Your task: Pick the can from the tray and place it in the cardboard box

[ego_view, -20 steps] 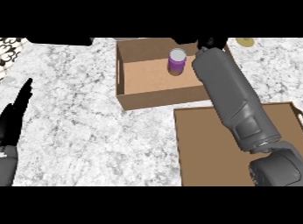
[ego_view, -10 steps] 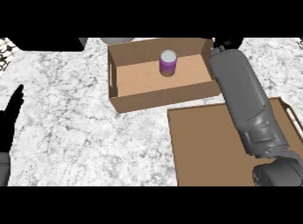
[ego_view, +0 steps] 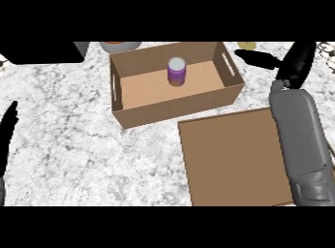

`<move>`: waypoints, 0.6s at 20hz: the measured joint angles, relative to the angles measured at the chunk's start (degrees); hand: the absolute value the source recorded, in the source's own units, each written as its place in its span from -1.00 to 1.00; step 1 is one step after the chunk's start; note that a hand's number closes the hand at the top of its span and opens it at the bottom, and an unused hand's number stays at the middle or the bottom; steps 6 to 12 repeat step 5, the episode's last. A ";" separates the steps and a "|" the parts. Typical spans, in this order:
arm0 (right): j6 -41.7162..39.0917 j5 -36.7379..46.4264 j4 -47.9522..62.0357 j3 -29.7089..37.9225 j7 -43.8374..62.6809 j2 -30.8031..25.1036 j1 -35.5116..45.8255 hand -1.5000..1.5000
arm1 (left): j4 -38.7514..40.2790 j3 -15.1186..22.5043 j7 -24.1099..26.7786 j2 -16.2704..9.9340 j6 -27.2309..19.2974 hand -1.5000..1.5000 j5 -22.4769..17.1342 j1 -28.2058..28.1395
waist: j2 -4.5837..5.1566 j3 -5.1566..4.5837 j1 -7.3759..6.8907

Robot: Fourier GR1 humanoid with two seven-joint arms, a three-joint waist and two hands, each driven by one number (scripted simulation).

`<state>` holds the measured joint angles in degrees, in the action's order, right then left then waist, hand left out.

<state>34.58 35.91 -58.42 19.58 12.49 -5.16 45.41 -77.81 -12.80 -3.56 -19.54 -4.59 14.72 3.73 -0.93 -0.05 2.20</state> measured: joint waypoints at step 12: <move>-9.27 -2.07 -17.43 -2.34 4.16 -2.49 -13.12 -1.00 | 0.20 -0.24 0.29 0.20 0.05 0.00 -0.01 -0.45 | 0.06 0.00 0.23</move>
